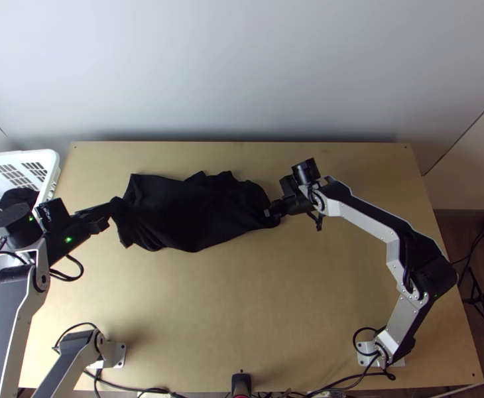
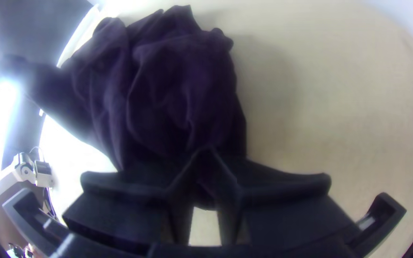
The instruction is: Fold the t-shirt
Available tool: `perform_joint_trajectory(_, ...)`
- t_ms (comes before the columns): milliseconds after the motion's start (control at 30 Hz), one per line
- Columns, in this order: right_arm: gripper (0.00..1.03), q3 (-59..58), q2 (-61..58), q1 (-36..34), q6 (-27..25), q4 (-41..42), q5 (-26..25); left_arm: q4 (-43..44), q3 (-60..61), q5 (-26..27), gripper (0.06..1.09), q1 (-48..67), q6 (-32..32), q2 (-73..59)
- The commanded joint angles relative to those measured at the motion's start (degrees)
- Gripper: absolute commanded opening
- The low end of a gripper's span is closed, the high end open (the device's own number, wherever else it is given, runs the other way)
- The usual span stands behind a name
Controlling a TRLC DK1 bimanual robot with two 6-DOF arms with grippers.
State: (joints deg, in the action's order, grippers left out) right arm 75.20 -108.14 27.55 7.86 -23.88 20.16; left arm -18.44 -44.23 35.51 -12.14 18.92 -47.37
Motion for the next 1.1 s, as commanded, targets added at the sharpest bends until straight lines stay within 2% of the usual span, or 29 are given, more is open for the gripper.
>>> perform_joint_trajectory(0, 0.03, 0.7, 0.4, 0.4, -0.6, -0.3, -0.7, 0.2, 0.6, -0.9, 0.10, 0.3, 0.2, -0.4)
perform_joint_trajectory(267, 0.04, -1.5, 3.3, -2.3, -1.1, -0.5, -2.0, 0.2, 1.0, -1.0, 0.10, -0.7, -0.7, -0.5)
perform_joint_trajectory(300, 0.15, -1.9, 4.0, -3.0, -0.8, -0.5, -1.9, 0.2, 1.0, -1.0, 0.10, -0.7, -1.0, -0.5)
perform_joint_trajectory(400, 0.82, -3.4, 5.5, -4.1, 0.2, -0.6, -1.3, 0.2, 1.2, -1.0, 0.10, -0.8, -1.2, -0.4)
perform_joint_trajectory(433, 0.91, -3.5, 5.5, -4.2, 0.2, -2.0, -0.3, 0.2, 1.3, -1.0, 0.10, -0.8, -1.2, -0.4)
perform_joint_trajectory(567, 0.92, -4.7, 5.4, -2.8, -1.1, -5.7, 2.3, 0.6, 1.8, -1.0, 0.10, -0.8, -1.3, -0.6)
perform_joint_trajectory(867, 0.90, -4.6, 1.8, 1.3, -1.4, -5.7, 2.2, 0.6, 2.2, -1.0, 0.10, -1.7, -1.3, -0.5)
perform_joint_trajectory(933, 0.75, -3.5, 0.6, 1.7, -1.4, -5.6, 2.2, 0.6, 2.3, -1.0, 0.10, -1.8, -1.3, -0.3)
perform_joint_trajectory(1000, 0.45, -2.3, -0.8, 2.2, -1.6, -4.2, 1.5, 0.6, 2.3, -1.0, 0.10, -1.9, -1.3, -0.3)
perform_joint_trajectory(1033, 0.37, -1.5, -1.6, 2.2, -1.8, -4.2, 1.3, 0.6, 2.3, -1.0, 0.10, -2.0, -1.3, -0.3)
perform_joint_trajectory(1067, 0.36, -0.6, -2.7, 2.2, -1.6, -4.1, 0.8, 0.6, 2.3, -1.0, 0.10, -2.0, -1.3, -0.3)
